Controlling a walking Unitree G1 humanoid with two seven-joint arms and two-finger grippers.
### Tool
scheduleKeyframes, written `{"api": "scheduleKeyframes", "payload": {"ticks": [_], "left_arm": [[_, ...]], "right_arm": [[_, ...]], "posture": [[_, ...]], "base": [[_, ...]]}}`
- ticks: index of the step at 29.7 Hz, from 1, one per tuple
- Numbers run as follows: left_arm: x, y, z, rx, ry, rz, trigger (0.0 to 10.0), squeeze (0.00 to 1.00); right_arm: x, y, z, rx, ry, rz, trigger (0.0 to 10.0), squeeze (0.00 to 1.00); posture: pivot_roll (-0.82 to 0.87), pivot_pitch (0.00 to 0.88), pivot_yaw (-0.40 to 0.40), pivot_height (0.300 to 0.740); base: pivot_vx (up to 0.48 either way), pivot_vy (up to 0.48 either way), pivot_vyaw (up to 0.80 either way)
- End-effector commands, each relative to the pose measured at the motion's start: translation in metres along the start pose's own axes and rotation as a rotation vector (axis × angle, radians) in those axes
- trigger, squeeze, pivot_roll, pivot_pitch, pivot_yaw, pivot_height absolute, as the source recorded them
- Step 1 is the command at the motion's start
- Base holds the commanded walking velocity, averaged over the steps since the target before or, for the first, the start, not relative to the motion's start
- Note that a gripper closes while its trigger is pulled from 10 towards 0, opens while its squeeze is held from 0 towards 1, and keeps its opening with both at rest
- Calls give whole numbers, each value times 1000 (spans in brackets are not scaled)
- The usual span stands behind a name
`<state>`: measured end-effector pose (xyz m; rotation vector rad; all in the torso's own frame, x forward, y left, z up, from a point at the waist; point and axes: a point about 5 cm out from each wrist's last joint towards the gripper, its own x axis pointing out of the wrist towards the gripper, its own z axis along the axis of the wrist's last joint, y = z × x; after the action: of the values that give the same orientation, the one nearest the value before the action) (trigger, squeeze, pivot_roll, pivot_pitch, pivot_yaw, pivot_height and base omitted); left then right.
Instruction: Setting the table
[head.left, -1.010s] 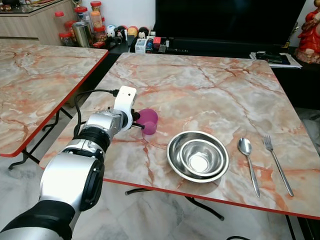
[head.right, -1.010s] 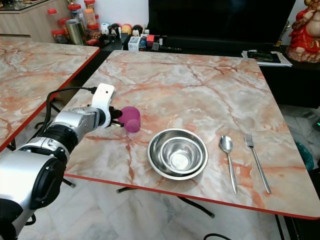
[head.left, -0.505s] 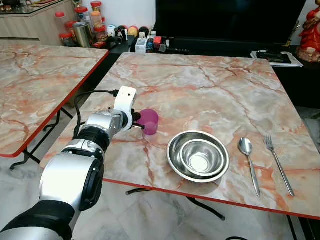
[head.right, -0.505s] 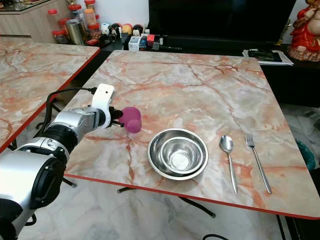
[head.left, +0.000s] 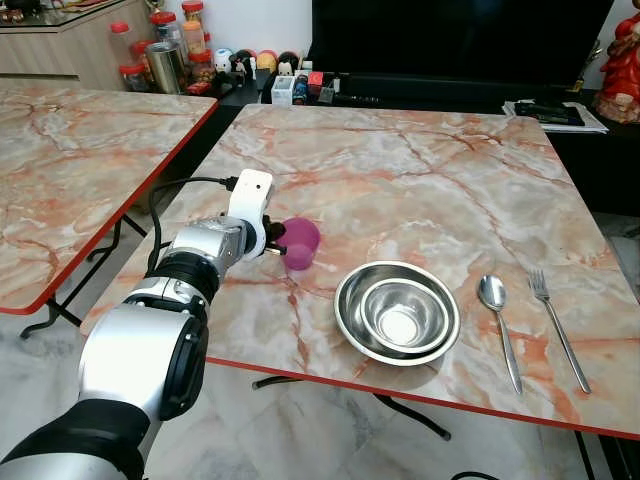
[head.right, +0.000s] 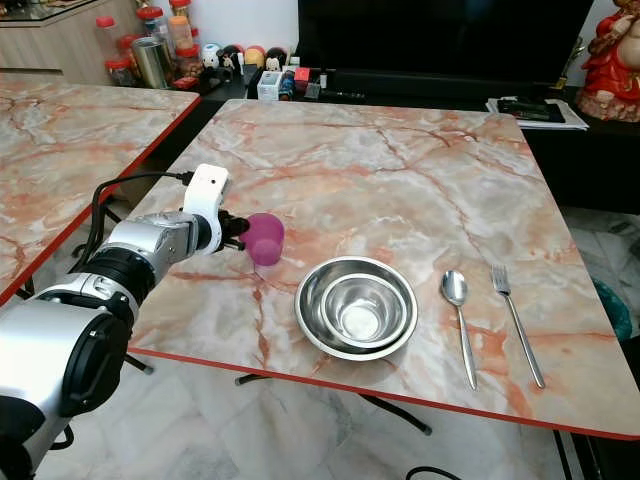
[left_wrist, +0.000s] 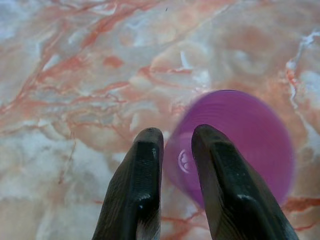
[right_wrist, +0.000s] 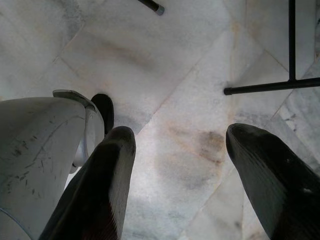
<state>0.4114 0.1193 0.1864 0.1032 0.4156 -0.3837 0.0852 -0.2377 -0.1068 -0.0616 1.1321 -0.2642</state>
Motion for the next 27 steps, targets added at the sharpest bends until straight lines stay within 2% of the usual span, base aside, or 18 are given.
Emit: {"api": "scheduleKeyframes", "payload": {"ticks": [1,2,18,19,20,21,22,23,24,25,26,27], "left_arm": [[-1,0,9,13,-24,0,10000,639],[-1,0,10,9,-31,1,10000,0],[-1,-3,18,10,-75,-7,10000,0],[-4,0,31,9,-185,3,10000,0],[-4,0,31,9,-185,3,10000,0],[-8,3,41,3,-296,21,10000,0],[-10,5,45,-4,-339,31,10000,0],[-10,5,45,-4,-339,31,10000,0],[-14,9,48,-5,-426,58,10000,0],[-16,11,46,-2,-459,79,10000,0],[-17,14,43,-7,-485,101,10000,0],[-21,20,33,18,-531,172,10000,0]], "right_arm": [[0,-2,0,19,-3,-11,10000,0],[-1,-2,-2,18,3,-9,10000,0],[-1,-10,-2,13,14,-17,10000,0],[0,-11,-2,9,13,-19,10000,0],[0,-11,-2,9,13,-19,10000,0],[0,-11,-1,9,8,-22,10000,0],[0,-11,0,11,5,-23,10000,0],[0,-11,0,11,5,-23,10000,0],[0,-12,2,20,-6,-28,10000,0],[1,-11,4,25,-12,-29,10000,0],[1,-11,7,28,-19,-29,10000,0],[2,-8,11,23,-33,-21,10000,0]], "posture": [[-12,0,30,740],[-12,0,30,740],[-15,0,18,740],[-24,0,20,740],[-24,0,20,740],[-39,0,27,740],[-49,0,31,740],[-49,0,31,740],[-54,0,34,740],[-65,0,33,740],[-67,0,32,740],[-69,0,34,740]], "base": [[0,0,0],[0,0,0],[0,0,0],[0,0,0],[0,0,0],[0,0,0],[0,0,0],[0,0,0],[0,0,0],[0,0,0],[0,0,0],[0,0,0]]}}
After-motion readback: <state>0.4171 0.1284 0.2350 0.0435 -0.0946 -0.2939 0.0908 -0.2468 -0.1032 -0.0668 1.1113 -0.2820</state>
